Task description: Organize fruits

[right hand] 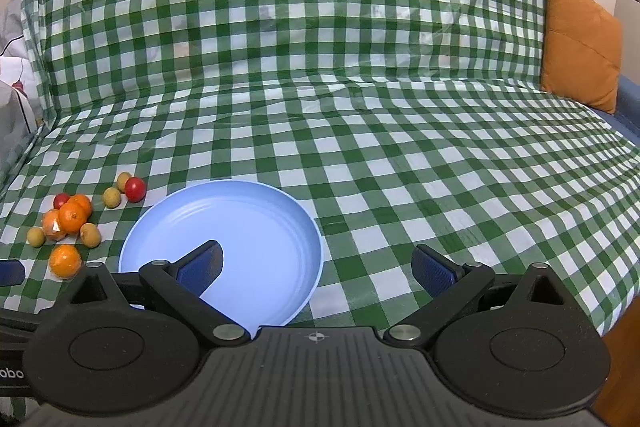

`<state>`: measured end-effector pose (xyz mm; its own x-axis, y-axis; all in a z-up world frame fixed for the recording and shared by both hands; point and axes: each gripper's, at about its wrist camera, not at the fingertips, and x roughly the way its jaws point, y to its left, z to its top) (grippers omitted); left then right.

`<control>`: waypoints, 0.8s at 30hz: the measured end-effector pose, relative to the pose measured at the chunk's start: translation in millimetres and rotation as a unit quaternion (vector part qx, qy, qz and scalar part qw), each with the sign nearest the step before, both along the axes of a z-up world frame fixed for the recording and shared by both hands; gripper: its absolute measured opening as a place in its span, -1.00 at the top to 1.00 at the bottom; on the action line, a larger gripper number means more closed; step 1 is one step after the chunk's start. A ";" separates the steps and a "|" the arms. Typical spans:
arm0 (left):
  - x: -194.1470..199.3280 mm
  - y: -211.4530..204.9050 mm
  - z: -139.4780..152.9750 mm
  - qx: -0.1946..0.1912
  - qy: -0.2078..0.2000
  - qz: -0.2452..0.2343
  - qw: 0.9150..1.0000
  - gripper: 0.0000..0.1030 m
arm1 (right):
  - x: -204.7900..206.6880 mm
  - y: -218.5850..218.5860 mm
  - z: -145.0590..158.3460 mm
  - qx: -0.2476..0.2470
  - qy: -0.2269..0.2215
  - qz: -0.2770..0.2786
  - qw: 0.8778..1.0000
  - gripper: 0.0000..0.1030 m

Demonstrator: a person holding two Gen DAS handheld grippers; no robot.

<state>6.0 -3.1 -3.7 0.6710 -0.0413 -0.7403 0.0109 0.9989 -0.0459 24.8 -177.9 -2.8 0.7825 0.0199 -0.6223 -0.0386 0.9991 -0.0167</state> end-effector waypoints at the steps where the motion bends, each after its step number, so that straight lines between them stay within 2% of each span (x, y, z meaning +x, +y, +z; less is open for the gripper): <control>1: 0.8 -0.1 -0.1 0.001 0.001 0.000 1.000 -0.99 | 0.0 -0.1 0.1 -0.001 -0.001 -0.002 1.000 -0.94; 12: -4.8 4.8 2.1 -0.014 -0.012 -0.013 1.000 -0.99 | 1.0 -0.8 0.2 0.012 0.004 0.001 1.000 -0.94; 18: -7.1 1.9 5.0 -0.012 -0.020 -0.017 1.000 -0.98 | 0.7 1.9 0.5 0.008 0.007 0.011 1.000 -0.81; 24: -7.5 -0.2 5.4 -0.008 -0.023 -0.025 0.999 -0.82 | -0.4 2.6 1.4 0.011 0.009 0.021 1.000 -0.64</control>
<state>-1.5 -3.3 1.7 0.7007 -0.0870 -0.7082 0.0628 0.9962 -0.0602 24.4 -175.3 -1.4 0.7698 0.0659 -0.6349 -0.0804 0.9967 0.0060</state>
